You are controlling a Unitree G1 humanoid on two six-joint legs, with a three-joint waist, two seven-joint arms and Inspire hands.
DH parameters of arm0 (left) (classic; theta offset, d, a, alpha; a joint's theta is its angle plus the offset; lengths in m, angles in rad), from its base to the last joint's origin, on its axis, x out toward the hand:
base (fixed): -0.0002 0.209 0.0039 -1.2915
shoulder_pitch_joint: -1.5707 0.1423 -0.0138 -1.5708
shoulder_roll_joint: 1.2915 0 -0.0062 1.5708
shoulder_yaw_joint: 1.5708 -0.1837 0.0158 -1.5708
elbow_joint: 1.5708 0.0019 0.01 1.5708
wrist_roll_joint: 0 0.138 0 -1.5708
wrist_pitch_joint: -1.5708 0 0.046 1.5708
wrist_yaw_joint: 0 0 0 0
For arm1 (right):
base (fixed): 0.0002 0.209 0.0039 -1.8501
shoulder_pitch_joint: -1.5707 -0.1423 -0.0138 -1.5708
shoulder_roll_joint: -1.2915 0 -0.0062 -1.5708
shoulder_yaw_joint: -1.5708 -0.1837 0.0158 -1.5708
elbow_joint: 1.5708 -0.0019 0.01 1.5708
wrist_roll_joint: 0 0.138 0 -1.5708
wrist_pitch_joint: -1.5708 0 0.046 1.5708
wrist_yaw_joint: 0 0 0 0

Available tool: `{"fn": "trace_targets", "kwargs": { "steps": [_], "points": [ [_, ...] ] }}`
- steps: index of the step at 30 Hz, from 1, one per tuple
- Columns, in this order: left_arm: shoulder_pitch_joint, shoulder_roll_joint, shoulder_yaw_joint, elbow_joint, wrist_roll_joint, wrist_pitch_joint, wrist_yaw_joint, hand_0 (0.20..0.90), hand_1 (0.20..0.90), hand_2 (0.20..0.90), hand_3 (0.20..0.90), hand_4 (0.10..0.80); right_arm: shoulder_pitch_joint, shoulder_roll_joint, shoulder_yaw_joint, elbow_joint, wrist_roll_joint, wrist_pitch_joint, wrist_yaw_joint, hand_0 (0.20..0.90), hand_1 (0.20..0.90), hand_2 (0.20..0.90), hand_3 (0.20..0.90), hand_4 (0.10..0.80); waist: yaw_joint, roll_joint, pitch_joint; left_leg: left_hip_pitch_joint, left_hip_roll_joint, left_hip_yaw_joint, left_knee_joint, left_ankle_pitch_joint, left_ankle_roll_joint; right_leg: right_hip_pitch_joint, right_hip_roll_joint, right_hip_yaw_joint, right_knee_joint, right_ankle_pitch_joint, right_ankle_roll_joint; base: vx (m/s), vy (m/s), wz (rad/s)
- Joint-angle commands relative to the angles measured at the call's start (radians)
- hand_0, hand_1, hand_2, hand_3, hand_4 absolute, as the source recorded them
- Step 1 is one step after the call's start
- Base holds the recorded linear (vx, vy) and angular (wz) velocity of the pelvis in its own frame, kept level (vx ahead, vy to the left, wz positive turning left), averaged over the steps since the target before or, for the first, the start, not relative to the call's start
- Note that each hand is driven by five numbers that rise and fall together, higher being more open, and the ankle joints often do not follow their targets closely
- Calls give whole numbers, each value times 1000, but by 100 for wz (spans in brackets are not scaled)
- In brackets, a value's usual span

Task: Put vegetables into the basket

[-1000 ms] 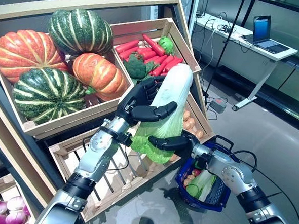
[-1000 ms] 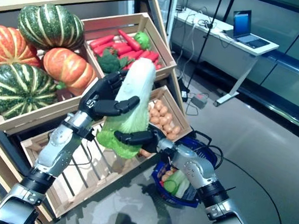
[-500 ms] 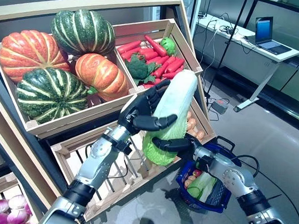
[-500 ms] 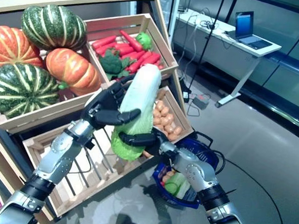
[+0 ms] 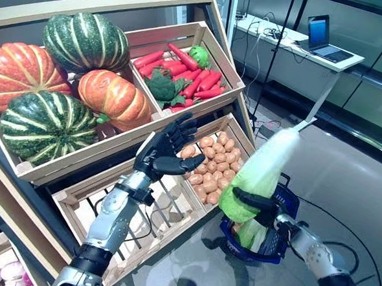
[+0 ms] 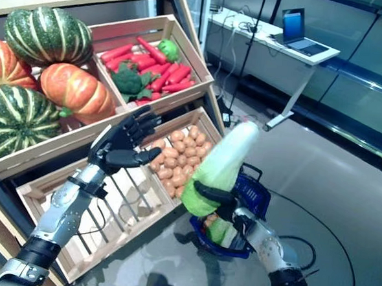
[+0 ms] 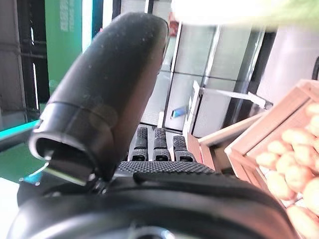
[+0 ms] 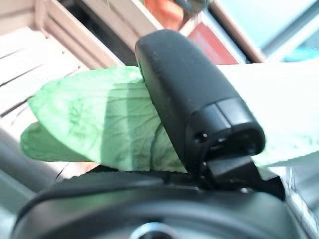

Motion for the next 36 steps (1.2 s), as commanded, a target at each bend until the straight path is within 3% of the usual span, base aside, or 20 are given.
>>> {"fn": "trace_targets", "kwargs": {
  "steps": [1, 6, 13, 19, 21, 24, 36],
  "points": [
    [-34, 4, 83, 30, -17, -93, 5, 900, 900, 900, 900, 800, -66, -22, -136, 22, 82, -126, 9, 300, 300, 300, 300, 400, -22, 6, -42, 9, -17, 14, 2, -107, 20, 6, 20, -26, 1, -41, -49, 34, -42, -17],
    [-6, 0, 106, 67, -4, -77, 10, 900, 900, 900, 900, 800, -58, -34, -177, 120, 66, -158, -21, 300, 300, 300, 300, 400, -21, 7, -27, 4, -17, 18, 2, -106, 20, 0, 21, -20, 1, -40, -50, 31, -34, -11],
    [29, -25, 80, 94, -16, -43, 12, 900, 900, 900, 900, 800, -137, -69, -216, 323, -45, -345, -170, 300, 300, 300, 300, 400, 10, 15, 17, -12, -20, 10, 9, -104, 22, -11, 24, -23, 1, -42, -56, 25, -48, -4],
    [-40, -24, 17, 125, -110, -73, 20, 900, 900, 900, 900, 800, -320, -104, -176, 502, -74, -456, -309, 300, 300, 300, 300, 400, 48, 27, 143, -205, 13, -20, 263, -174, 20, -153, 3, -35, 193, -111, -87, -182, -104, 2],
    [-100, -19, -17, 137, -149, -106, 32, 900, 900, 900, 900, 800, -430, -122, -154, 553, -51, -497, -344, 300, 300, 300, 300, 400, 55, 46, 232, -336, 38, -35, 423, -211, 13, -266, -18, -54, 338, -155, -105, -274, -106, 15],
    [-116, -23, -41, 119, -157, -132, 55, 900, 900, 900, 900, 800, -491, -128, -125, 534, -57, -523, -372, 300, 300, 300, 300, 400, 58, 60, 287, -449, 48, -44, 553, -250, 27, -389, -48, -67, 507, -205, -120, -189, -76, 10],
    [-153, 15, -90, 13, -178, -148, 98, 900, 900, 900, 900, 800, -643, -233, -89, 576, -58, -510, -370, 300, 300, 300, 300, 400, 58, 102, 382, -759, 44, -97, 961, -405, 73, -716, -180, -62, 978, -350, -145, -62, -27, 17]
  ]
}}
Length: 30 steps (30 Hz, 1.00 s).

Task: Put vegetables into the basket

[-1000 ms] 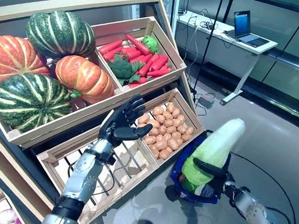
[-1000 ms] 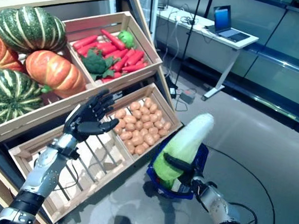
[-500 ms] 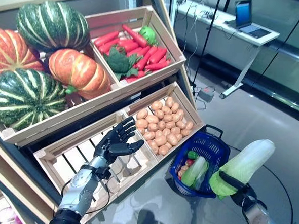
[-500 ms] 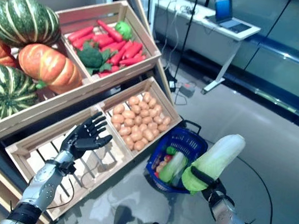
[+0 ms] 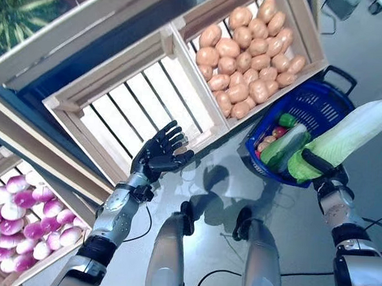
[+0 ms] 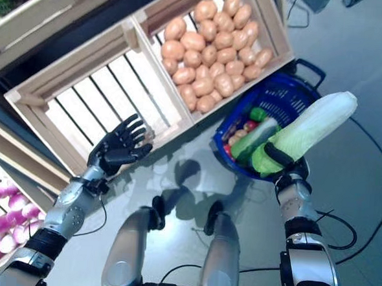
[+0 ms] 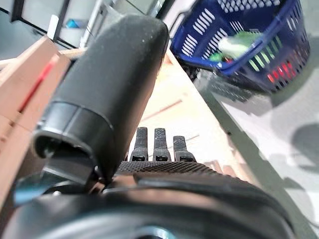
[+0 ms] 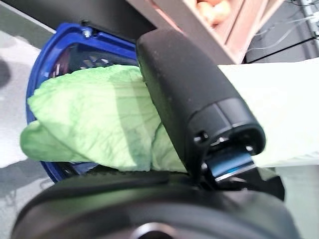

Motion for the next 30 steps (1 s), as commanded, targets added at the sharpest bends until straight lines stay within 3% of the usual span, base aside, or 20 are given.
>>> {"fn": "trace_targets", "kwargs": {
  "steps": [1, 7, 8, 14, 23, 30],
  "points": [
    [-60, 11, -16, -183, -61, -135, -1, 900, 900, 900, 900, 800, -99, -128, 5, -21, -2, -97, -18, 300, 300, 300, 300, 400, -7, 9, -10, -3, -22, 16, 133, -174, 41, 23, -20, -39, 93, -61, -64, -39, 9, 11],
    [-80, 11, -60, -195, -83, -158, 3, 900, 900, 900, 900, 800, -172, -176, 10, 45, 21, -42, -6, 300, 300, 300, 300, 400, -4, 20, -3, -105, -20, 15, 270, -229, 47, -90, -56, -33, 232, -108, -68, -36, 2, 10],
    [-86, 12, -68, -191, -89, -159, 6, 900, 900, 900, 900, 800, -181, -185, 10, 66, 23, -40, 1, 900, 900, 900, 900, 800, -4, 21, -3, -117, -17, 14, 291, -238, 49, -105, -59, -31, 253, -115, -69, -26, -14, 12],
    [-86, 21, -75, -177, -99, -165, -2, 900, 900, 900, 900, 800, -195, -198, 9, 89, 24, -38, 16, 900, 900, 900, 900, 800, 1, 19, -3, -162, -5, 2, 357, -258, 54, -148, -68, -29, 311, -134, -77, -18, -17, 7],
    [-86, 37, -74, -169, -133, -173, -25, 900, 900, 900, 900, 800, -195, -216, 6, 91, 48, -13, 53, 900, 900, 900, 900, 800, 3, 12, -3, -111, 2, 4, 296, -237, 39, -105, -56, -35, 265, -117, -63, 0, 0, 0],
    [-66, 45, -59, -163, -155, -158, -53, 900, 900, 900, 900, 800, -191, -236, 9, 94, 31, -8, 83, 900, 900, 900, 900, 800, 11, -5, -5, -48, 9, 5, 244, -217, 38, -43, -47, -46, 228, -107, -68, 6, 2, 0]
  ]
}}
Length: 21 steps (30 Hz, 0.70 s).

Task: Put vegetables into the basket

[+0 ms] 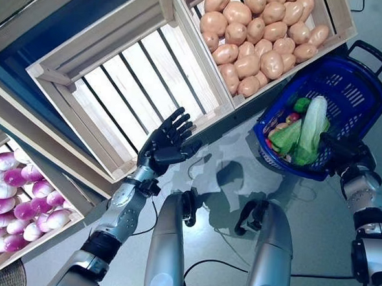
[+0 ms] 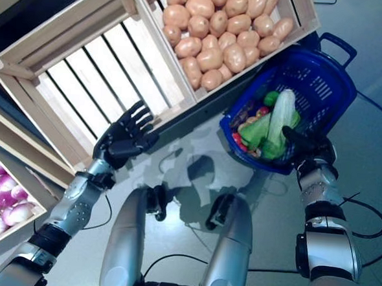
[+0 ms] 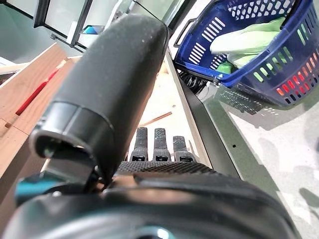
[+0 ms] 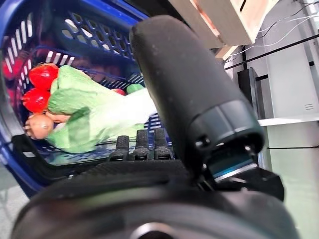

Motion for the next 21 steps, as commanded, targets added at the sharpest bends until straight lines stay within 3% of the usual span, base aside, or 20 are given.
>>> {"fn": "trace_targets", "kwargs": {
  "steps": [1, 5, 12, 16, 21],
  "points": [
    [-27, 38, 30, -109, -39, -88, -51, 900, 900, 900, 900, 800, -66, -113, 9, -15, 21, -47, 62, 900, 900, 900, 900, 800, 9, -16, -11, 163, -22, 70, -46, -128, 52, 139, 21, -21, -103, 46, -3, 0, 0, 0],
    [-11, 40, 39, -101, -50, -89, -66, 900, 900, 900, 900, 800, -44, -110, 3, -15, 16, -29, 73, 900, 900, 900, 900, 800, 16, -28, -30, 228, -24, 67, -121, -102, 51, 205, 41, -29, -168, 67, -2, 48, 43, -6],
    [22, 45, 60, -72, 26, -86, -73, 900, 900, 900, 900, 800, 79, -21, -15, -36, 39, -13, 108, 900, 900, 900, 900, 800, 35, -64, -121, 444, -34, 89, -402, 6, 35, 421, 95, -54, -438, 151, 11, 93, 38, -4],
    [43, 53, 76, -44, 146, -67, -59, 900, 900, 900, 900, 800, 148, 51, -28, -84, 78, -29, 150, 900, 900, 900, 900, 800, 39, -80, -195, 580, -55, 104, -593, 87, 15, 572, 149, -67, -671, 219, 25, 141, 32, -7],
    [131, 22, 93, -6, 221, 1, -117, 900, 900, 900, 900, 800, 327, 209, -23, -258, 101, -91, 166, 900, 900, 900, 900, 800, 27, -84, -303, 752, -92, 125, -850, 172, 8, 755, 212, -52, -963, 305, 46, 219, 90, -15]
  ]
}}
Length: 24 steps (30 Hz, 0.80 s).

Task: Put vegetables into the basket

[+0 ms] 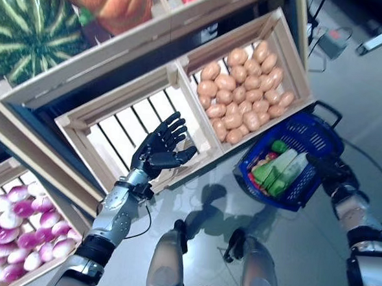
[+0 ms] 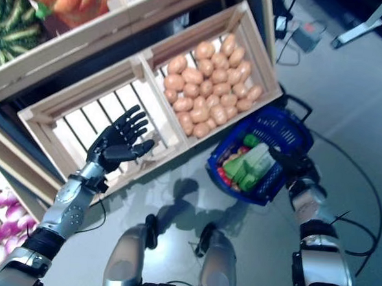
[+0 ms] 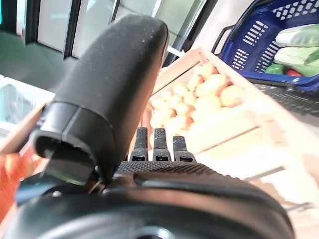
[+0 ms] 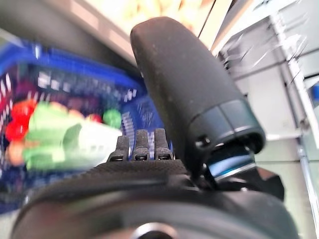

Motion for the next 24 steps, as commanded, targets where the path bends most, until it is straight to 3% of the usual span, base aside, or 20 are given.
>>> {"fn": "trace_targets", "kwargs": {
  "steps": [1, 8, 16, 24],
  "points": [
    [70, -12, 7, -34, 76, -28, -68, 900, 900, 900, 900, 800, 63, 54, -12, -89, 88, -128, 61, 900, 900, 900, 900, 800, 4, -19, -179, 108, -86, 23, -128, -26, 59, 158, 39, 14, -254, 86, -16, 104, 105, -13],
    [171, -49, -31, 44, 164, 17, -173, 900, 900, 900, 900, 800, 257, 228, 62, -253, 80, -167, 84, 900, 900, 900, 900, 800, -27, 2, -253, 239, -112, 45, -332, 35, 64, 262, 63, 32, -425, 159, 9, 52, 106, -3],
    [222, -94, -56, 178, 188, 67, -249, 900, 900, 900, 900, 800, 347, 290, 174, -320, 21, -122, 165, 900, 900, 900, 900, 800, -49, -1, -270, 268, -115, 57, -369, 39, 59, 290, 70, 29, -486, 188, 22, -21, 41, -2],
    [261, -145, -54, 269, 254, 84, -217, 900, 900, 900, 900, 800, 455, 350, 277, -394, -4, -106, 296, 900, 900, 900, 900, 800, -68, -3, -259, 273, -119, 53, -369, 38, 67, 300, 67, 30, -486, 184, 25, -4, 0, 0]
  ]
}}
